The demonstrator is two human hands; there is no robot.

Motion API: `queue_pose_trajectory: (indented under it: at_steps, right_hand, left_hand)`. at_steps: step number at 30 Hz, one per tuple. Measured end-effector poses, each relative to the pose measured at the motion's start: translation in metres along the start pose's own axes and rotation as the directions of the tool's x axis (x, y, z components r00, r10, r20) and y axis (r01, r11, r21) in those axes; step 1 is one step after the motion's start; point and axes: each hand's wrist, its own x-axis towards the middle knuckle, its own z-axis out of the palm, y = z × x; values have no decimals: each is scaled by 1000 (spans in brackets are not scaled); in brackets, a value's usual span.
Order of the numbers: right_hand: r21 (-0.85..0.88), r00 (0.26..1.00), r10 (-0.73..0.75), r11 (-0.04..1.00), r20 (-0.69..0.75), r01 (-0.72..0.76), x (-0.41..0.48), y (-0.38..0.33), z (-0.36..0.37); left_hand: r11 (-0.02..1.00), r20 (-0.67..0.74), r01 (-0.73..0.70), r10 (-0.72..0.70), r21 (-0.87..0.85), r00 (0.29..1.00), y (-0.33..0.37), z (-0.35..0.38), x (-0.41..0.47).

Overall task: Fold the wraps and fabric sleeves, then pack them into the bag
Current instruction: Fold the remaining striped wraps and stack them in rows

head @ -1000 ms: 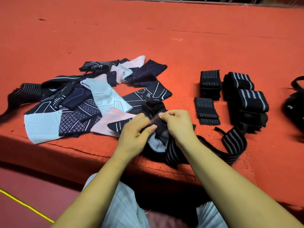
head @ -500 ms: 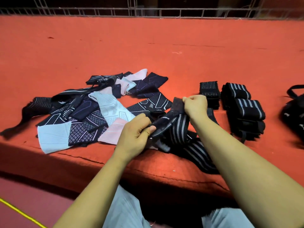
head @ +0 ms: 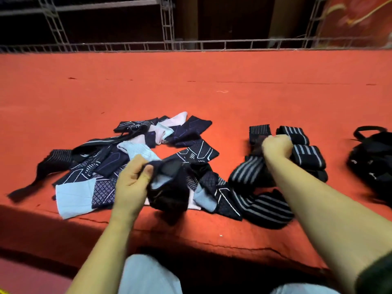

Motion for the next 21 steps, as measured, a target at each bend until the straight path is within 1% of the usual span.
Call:
queue_pose_trajectory:
  at_steps: [1,2,3,4,5,6,9,10,12,13,14,15,16,17,18,19,20,21]
  right_hand:
    - [-45,995,-97,994,34,99,4,-8,-2]
    - [-79,973,-202,974,114,212,2,-21,1]
    - [-71,927,-318,939,200,337,-5,-36,7]
    - [-33,877,-401,905,264,424,-14,-52,12]
    - [19,833,-462,878,304,479,-22,-67,17]
    - [61,797,-504,855,334,516,-27,-79,18]
    - [159,708,-583,804,400,572,-32,-89,0]
    - [174,681,-610,783,405,597,-33,-92,-10]
    - [226,646,-649,754,402,617,-38,-100,-28]
    - [257,643,-657,750,395,609,-42,-105,-37]
    - [290,645,-656,754,392,590,-45,-109,-46]
    - [326,650,-646,763,401,558,-48,-113,-53]
    - [359,654,-629,777,420,517,-51,-117,-59]
    - [389,655,-612,789,443,475,-53,-121,-63]
    - [418,655,-599,798,461,435,-55,-125,-67]
    - [453,661,-583,804,473,385,-55,-130,-70]
    - [494,673,-566,806,477,327,-54,-135,-72]
    - [534,686,-551,801,476,272,-52,-140,-75]
  left_hand:
    - [998,7,0,-1,58,1000,-3,-8,2]
    - [990,47,10,-17,141,999,-9,-9,4]
    - [974,74,25,-42,223,996,-14,-2,6]
    - [962,74,37,-60,272,995,-16,9,11]
    - [952,53,52,-71,301,996,-18,22,17]
    - [945,11,71,-79,319,997,-19,32,25]
    - [919,-160,219,-174,328,972,-24,42,56]
    - [914,-188,254,-202,316,961,-25,43,68]
    - [907,-168,279,-236,314,957,-17,50,88]
    - [913,-126,270,-242,305,962,-10,56,95]
    - [933,-39,252,-251,258,967,0,64,99]
    - [956,95,236,-255,176,962,13,73,99]
    - [971,261,219,-238,100,936,23,83,95]
    - [979,424,191,-202,69,883,29,94,90]
    - [981,550,180,-190,72,814,30,106,83]
    - [977,615,201,-201,70,762,33,117,75]
    - [968,631,241,-227,65,741,31,126,68]
    - [953,624,301,-256,36,738,28,133,64]
